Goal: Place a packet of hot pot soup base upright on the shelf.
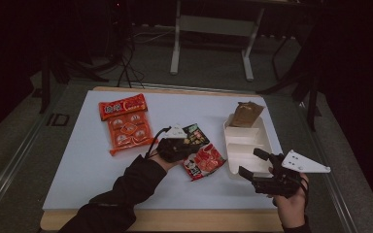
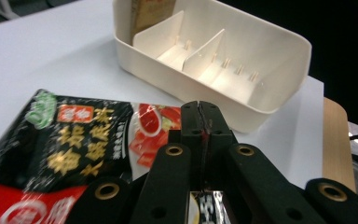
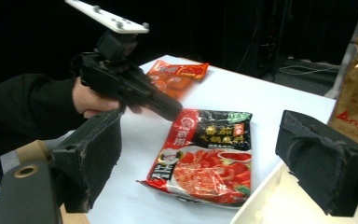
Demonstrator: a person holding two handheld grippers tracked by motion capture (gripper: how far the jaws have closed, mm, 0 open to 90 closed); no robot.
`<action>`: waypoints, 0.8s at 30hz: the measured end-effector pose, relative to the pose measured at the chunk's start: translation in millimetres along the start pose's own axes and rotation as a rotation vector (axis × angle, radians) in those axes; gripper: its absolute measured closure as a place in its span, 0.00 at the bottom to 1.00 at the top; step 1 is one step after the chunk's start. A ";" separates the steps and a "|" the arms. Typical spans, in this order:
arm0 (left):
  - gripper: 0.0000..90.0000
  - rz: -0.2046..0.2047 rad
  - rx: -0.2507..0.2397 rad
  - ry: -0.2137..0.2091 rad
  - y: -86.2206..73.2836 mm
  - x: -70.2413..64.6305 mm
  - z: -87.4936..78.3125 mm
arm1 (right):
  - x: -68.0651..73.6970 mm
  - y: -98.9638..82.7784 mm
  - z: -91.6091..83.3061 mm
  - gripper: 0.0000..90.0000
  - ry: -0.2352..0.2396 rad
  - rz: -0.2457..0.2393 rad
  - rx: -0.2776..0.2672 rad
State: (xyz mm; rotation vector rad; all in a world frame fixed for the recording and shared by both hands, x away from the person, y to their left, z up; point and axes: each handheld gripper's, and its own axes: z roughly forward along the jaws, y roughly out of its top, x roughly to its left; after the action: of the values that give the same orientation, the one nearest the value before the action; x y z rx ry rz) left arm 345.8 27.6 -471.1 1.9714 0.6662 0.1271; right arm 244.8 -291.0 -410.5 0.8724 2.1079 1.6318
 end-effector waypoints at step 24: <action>1.00 0.009 0.254 0.069 35.5 18.1 113.2 | -9.4 -6.3 -2.8 0.16 0.012 0.007 -0.006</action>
State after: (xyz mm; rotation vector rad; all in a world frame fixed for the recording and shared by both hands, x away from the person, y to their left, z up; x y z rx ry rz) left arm 416.4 -65.2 -499.4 2.2216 0.7487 0.1216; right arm 248.6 -300.1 -416.7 0.8709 2.1090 1.6496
